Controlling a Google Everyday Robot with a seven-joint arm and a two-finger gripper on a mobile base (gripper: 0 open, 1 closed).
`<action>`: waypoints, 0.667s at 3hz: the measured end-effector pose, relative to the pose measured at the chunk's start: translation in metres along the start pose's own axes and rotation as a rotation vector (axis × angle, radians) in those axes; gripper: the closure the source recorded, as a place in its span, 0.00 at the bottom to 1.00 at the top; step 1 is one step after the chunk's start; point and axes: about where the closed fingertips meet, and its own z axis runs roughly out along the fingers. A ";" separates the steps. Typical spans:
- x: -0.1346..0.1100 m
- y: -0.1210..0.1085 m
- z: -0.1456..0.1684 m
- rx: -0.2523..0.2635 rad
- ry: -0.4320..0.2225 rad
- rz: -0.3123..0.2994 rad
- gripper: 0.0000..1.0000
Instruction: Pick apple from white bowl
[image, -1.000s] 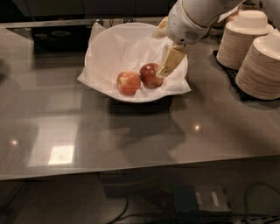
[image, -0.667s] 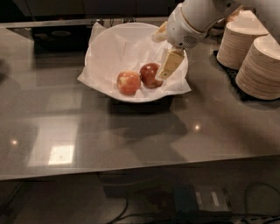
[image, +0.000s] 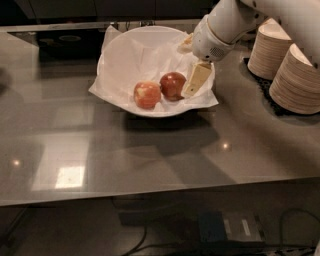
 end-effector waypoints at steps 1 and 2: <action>0.004 -0.005 0.013 -0.023 0.005 0.000 0.21; -0.002 0.007 0.045 -0.054 -0.007 -0.028 0.28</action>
Offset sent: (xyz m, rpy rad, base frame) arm 0.0193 0.0141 -0.0236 -0.0158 0.0452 0.0378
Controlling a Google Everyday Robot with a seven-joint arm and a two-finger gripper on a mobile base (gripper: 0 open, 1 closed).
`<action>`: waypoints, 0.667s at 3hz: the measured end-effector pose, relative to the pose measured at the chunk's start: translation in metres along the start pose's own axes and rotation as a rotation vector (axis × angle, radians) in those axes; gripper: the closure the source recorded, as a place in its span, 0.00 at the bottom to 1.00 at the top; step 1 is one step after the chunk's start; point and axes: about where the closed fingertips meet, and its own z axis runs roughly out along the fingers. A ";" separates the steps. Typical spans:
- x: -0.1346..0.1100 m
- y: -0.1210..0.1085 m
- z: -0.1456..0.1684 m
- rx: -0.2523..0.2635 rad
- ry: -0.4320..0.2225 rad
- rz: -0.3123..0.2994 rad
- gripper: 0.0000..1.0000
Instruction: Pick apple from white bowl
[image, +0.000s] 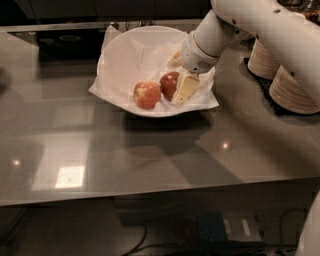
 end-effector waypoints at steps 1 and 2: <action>0.000 0.000 0.000 0.000 0.000 0.000 0.28; 0.002 0.000 0.004 -0.004 -0.002 0.002 0.47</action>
Offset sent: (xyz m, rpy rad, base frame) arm 0.0059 -0.0037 -0.0123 0.0078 0.0123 -0.0015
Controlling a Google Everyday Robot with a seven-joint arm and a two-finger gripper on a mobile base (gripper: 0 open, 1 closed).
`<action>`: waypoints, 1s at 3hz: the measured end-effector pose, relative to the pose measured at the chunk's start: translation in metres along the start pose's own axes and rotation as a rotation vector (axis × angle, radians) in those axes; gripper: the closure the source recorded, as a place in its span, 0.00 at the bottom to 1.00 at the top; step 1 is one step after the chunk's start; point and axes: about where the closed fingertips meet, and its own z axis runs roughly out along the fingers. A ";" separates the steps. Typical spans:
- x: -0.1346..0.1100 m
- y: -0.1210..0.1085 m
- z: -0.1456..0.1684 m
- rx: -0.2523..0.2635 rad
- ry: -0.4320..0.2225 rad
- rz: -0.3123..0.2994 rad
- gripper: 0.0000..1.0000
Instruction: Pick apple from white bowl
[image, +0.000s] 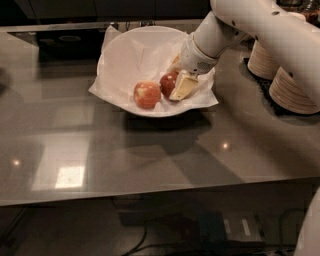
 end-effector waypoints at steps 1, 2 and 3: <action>0.004 0.001 0.009 -0.018 -0.003 0.007 0.58; 0.005 0.000 0.011 -0.026 -0.004 0.011 0.59; 0.005 0.000 0.011 -0.026 -0.004 0.011 0.78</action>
Offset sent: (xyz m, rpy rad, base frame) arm 0.0070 -0.0006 -0.0240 0.0066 0.0512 -0.0010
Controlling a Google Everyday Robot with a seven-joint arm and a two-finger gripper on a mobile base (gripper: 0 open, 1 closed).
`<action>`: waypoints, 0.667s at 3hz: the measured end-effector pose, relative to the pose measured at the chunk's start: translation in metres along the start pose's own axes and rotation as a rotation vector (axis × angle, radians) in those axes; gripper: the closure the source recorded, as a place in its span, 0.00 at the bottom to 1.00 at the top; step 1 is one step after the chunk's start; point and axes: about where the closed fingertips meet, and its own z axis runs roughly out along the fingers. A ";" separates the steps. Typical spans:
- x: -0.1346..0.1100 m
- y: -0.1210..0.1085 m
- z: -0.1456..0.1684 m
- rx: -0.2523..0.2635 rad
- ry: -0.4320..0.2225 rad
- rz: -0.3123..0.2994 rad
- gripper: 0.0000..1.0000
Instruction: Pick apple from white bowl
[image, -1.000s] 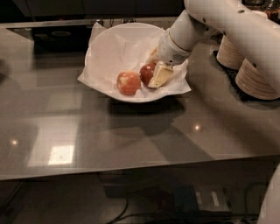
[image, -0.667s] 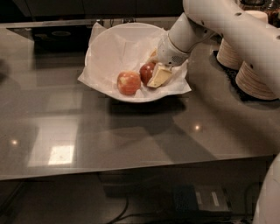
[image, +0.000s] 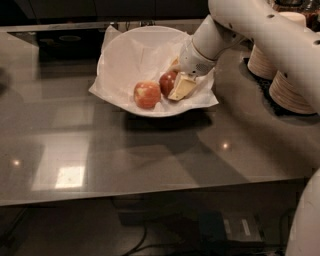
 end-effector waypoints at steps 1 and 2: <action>-0.001 -0.001 -0.002 0.000 0.000 0.000 0.99; -0.007 -0.002 -0.009 0.001 -0.036 -0.018 1.00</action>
Offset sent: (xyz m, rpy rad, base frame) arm -0.0135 0.0104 0.0742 0.2177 -0.0555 0.1683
